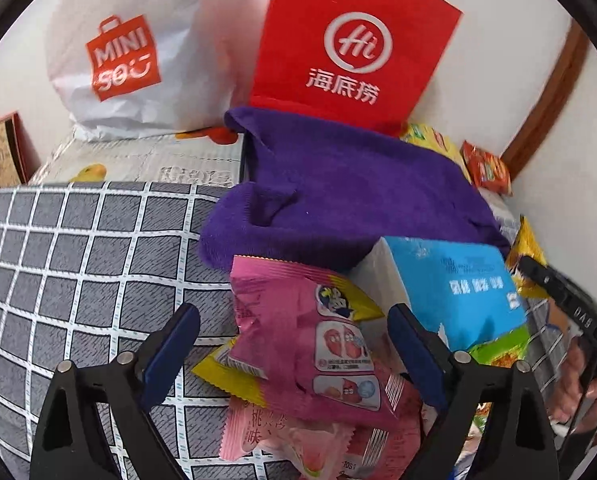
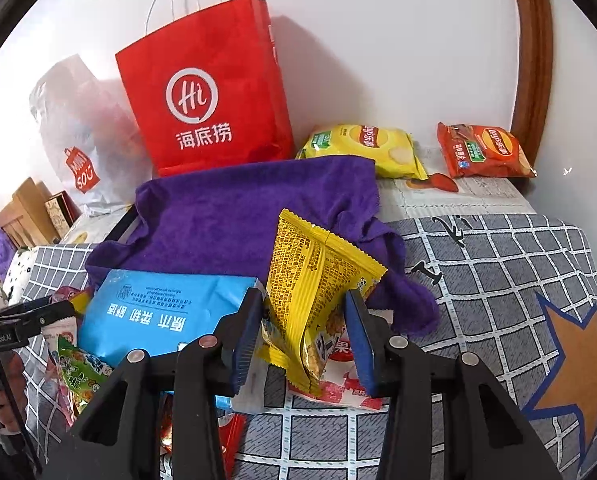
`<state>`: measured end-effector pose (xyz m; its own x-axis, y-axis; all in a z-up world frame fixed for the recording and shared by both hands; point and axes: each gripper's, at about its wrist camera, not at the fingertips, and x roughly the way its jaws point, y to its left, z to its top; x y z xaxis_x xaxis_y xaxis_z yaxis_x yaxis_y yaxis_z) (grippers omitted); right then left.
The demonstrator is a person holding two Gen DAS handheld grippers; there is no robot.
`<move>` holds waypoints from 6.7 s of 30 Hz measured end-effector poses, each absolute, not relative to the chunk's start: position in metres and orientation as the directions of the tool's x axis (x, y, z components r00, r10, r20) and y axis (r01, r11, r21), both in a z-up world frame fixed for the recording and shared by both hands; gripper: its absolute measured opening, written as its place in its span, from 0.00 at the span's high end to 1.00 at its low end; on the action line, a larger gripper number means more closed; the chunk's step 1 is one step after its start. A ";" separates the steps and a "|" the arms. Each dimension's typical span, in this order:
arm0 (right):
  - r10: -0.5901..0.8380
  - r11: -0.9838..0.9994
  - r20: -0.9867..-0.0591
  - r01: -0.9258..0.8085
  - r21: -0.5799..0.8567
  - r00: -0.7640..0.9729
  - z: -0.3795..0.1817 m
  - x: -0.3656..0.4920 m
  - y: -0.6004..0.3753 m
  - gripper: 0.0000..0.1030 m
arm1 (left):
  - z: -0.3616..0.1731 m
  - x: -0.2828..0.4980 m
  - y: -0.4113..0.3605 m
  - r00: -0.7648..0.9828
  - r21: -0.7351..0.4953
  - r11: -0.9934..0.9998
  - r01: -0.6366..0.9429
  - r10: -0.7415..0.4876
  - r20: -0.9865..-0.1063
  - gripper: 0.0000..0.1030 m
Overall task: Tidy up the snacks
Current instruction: 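Grasp the yellow triangular snack bag with the right tool while the left tool grasps a pink candy bag, then lift both held bags and carry them over the purple towel, then lower both bags onto the purple towel and open both tools, then grasp the white-red lychee candy bag with the right tool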
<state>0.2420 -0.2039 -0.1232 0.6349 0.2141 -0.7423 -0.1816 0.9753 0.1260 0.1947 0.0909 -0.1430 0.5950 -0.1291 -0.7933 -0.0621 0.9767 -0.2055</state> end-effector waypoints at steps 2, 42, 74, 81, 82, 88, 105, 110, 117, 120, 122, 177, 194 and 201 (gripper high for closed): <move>0.211 0.976 -0.741 -0.185 0.119 0.637 -0.123 0.241 -0.202 0.59 | -0.144 0.195 0.088 0.586 -0.203 0.978 -0.059 -0.131 -0.800 0.26; 0.374 0.926 -0.647 -0.311 0.216 0.664 -0.049 0.167 -0.201 0.62 | -0.066 0.129 0.064 0.658 -0.294 0.954 0.065 -0.262 -0.706 0.49; 0.328 0.934 -0.672 -0.335 0.124 0.664 -0.028 0.358 -0.161 0.62 | -0.034 0.327 0.052 0.659 -0.177 0.982 0.067 -0.176 -0.731 0.49; 0.299 0.940 -0.754 -0.316 0.127 0.585 -0.077 0.396 -0.175 0.63 | -0.080 0.368 0.066 0.597 -0.217 0.975 0.046 -0.202 -0.777 0.49; 0.292 0.942 -0.761 -0.314 0.123 0.579 -0.083 0.399 -0.177 0.63 | -0.086 0.371 0.066 0.585 -0.206 0.978 0.042 -0.191 -0.788 0.49; 0.312 0.937 -0.789 -0.308 0.164 0.530 -0.108 0.410 -0.182 0.63 | -0.108 0.378 0.072 0.554 -0.219 0.975 0.033 -0.200 -0.808 0.49; 0.247 0.942 -0.868 -0.315 0.112 0.431 -0.160 0.420 -0.167 0.63 | -0.145 0.391 0.063 0.485 -0.217 0.976 0.025 -0.202 -0.851 0.49; 0.227 0.945 -0.876 -0.313 0.093 0.425 -0.164 0.422 -0.166 0.63 | -0.149 0.392 0.062 0.475 -0.210 0.977 0.028 -0.198 -0.858 0.49; 0.222 0.945 -0.878 -0.315 0.086 0.424 -0.164 0.423 -0.161 0.62 | -0.151 0.393 0.058 0.471 -0.203 0.979 0.031 -0.193 -0.861 0.49; 0.216 0.944 -0.877 -0.321 0.076 0.429 -0.163 0.421 -0.158 0.61 | -0.151 0.394 0.056 0.473 -0.201 0.979 0.033 -0.193 -0.860 0.49; 0.215 0.943 -0.877 -0.326 0.072 0.429 -0.162 0.420 -0.156 0.60 | -0.152 0.393 0.055 0.474 -0.203 0.979 0.033 -0.194 -0.859 0.49; 0.156 0.982 -0.733 -0.186 0.042 0.662 -0.036 0.291 -0.187 0.15 | -0.019 0.310 0.041 0.681 -0.204 0.958 0.202 -0.287 -0.674 0.18; 0.151 0.985 -0.826 -0.153 0.079 0.544 -0.092 0.239 -0.224 0.30 | -0.008 0.245 0.068 0.669 -0.174 0.979 0.106 -0.200 -0.716 0.18; 0.151 0.987 -0.869 -0.117 0.108 0.472 -0.142 0.246 -0.232 0.39 | -0.034 0.220 0.085 0.650 -0.196 0.978 0.069 -0.193 -0.735 0.18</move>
<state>0.2457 -0.2316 -0.1417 0.4719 0.1511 -0.8686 -0.1166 0.9872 0.1084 0.2203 0.0850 -0.0335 0.6500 -0.1932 -0.7350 0.0695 0.9782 -0.1957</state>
